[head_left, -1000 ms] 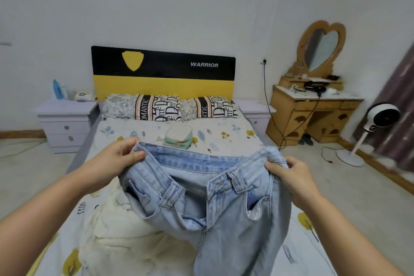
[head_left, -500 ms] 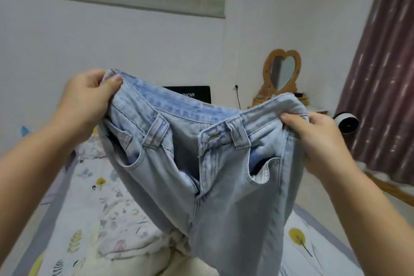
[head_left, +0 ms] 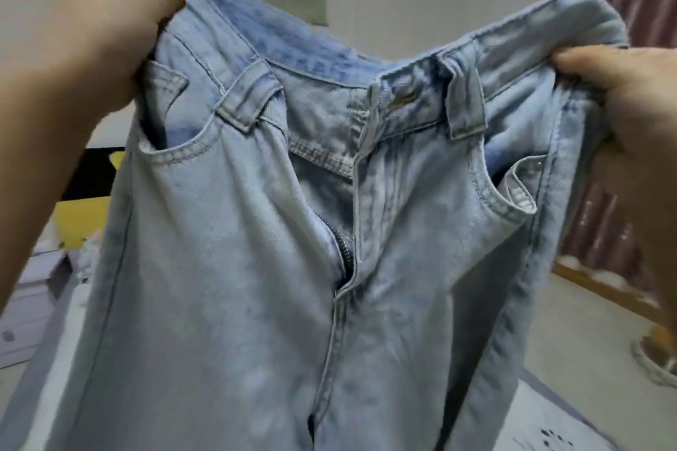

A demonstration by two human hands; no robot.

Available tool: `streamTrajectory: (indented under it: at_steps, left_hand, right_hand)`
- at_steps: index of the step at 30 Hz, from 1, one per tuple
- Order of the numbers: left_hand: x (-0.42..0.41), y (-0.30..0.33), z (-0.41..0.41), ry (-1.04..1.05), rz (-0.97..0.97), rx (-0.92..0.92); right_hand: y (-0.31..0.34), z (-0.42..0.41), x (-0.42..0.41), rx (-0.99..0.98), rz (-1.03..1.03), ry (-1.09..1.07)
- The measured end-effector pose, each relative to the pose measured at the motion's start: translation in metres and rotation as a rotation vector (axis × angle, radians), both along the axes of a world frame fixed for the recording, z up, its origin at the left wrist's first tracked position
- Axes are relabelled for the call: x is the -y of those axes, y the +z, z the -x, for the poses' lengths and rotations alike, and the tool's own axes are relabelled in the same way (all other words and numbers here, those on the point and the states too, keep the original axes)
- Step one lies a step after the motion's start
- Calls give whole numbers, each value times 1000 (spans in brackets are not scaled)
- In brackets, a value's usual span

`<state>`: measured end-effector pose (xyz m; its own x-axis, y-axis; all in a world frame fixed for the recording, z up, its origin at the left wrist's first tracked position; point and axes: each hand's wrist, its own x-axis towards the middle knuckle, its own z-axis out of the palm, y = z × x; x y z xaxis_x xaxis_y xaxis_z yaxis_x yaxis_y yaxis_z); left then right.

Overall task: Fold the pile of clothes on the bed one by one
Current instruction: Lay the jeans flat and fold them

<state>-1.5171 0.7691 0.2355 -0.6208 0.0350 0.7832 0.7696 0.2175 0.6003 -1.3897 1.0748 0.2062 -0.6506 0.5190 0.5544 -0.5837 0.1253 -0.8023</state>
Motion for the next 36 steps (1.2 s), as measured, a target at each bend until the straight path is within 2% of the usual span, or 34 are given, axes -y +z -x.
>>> streamTrajectory:
  at_steps: [2,6,13,18,28,36]
  left_hand:
    - [-8,-24,21,-54,-24,93]
    - [-35,-116,56,-97,46,352]
    - [-100,-262,81,-28,327,551]
    - [-156,-336,105,-78,355,685]
    - [-290,-474,168,110,563,789]
    - [-378,-556,224,202,718,702]
  right_hand:
    - [-26,3,-6,79,29,-35]
    - [-100,11,-27,288,51,-65]
    - [-248,27,-77,629,114,-137]
    - [-329,42,-128,757,133,-188]
    - [-465,96,-232,953,88,-225]
    - [-549,153,-307,1023,-67,-304]
